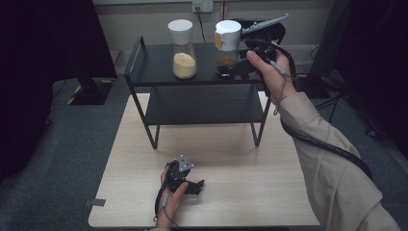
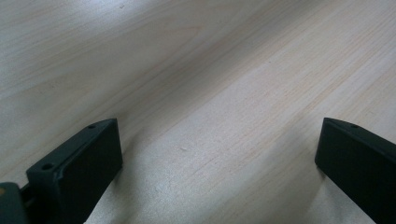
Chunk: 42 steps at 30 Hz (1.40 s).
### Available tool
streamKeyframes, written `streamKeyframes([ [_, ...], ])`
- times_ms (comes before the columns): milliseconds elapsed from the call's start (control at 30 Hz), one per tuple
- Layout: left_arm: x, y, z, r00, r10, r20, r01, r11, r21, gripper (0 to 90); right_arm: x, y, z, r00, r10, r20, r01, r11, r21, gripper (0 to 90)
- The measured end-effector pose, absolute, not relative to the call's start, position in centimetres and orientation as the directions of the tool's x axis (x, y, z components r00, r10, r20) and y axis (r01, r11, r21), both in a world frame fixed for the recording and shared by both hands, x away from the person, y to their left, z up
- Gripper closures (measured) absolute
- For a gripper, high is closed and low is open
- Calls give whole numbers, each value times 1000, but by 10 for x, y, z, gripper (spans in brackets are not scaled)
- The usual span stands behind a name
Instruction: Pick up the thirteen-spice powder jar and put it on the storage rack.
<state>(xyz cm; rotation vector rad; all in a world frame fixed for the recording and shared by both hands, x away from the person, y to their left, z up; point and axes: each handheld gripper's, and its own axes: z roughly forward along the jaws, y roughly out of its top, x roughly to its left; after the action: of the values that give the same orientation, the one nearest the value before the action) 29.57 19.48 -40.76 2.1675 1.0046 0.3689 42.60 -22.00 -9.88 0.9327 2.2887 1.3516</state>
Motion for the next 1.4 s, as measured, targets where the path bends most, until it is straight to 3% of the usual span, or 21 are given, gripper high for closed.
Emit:
streamKeyframes([
  [600, 295, 194, -408, 654, 756, -36, 553, -445, 705, 0, 399, -236, -123, -780, 623, 60, 344, 346, 873, 5],
  [1400, 295, 194, -408, 654, 756, -37, 553, -444, 705, 0, 368, -266, -201, -814, 572, 104, 345, 331, 878, 5],
])
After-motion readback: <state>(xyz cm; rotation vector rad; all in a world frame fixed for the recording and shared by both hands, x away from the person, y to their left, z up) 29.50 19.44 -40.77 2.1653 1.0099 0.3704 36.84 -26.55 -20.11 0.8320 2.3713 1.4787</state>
